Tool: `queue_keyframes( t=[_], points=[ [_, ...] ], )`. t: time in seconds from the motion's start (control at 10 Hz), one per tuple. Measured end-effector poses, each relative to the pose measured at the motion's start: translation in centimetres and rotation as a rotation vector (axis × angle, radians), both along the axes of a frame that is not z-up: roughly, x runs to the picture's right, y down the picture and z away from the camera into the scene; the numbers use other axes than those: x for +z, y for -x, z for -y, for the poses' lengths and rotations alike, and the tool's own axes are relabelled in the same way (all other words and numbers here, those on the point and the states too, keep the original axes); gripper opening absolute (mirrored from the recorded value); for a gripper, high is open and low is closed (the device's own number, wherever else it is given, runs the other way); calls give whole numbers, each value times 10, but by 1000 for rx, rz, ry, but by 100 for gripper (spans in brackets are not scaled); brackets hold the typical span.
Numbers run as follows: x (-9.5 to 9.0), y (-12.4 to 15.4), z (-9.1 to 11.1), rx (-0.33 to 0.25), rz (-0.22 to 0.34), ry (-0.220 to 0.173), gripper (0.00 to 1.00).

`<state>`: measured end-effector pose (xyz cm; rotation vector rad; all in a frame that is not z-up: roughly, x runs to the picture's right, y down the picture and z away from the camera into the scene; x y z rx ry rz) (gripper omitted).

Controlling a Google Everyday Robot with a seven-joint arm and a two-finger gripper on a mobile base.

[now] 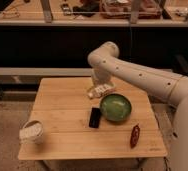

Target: Move the arm in a circular motion

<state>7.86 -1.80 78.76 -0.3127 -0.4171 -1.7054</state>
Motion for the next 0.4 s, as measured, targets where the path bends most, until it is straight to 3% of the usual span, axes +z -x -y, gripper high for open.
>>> queue_keyframes(
  t=[0.1, 0.3, 0.4],
  points=[
    [4, -56, -3, 89, -59, 16, 80],
    [2, -94, -8, 160, -93, 35, 80],
    [2, -94, -9, 162, -90, 37, 80]
  ],
)
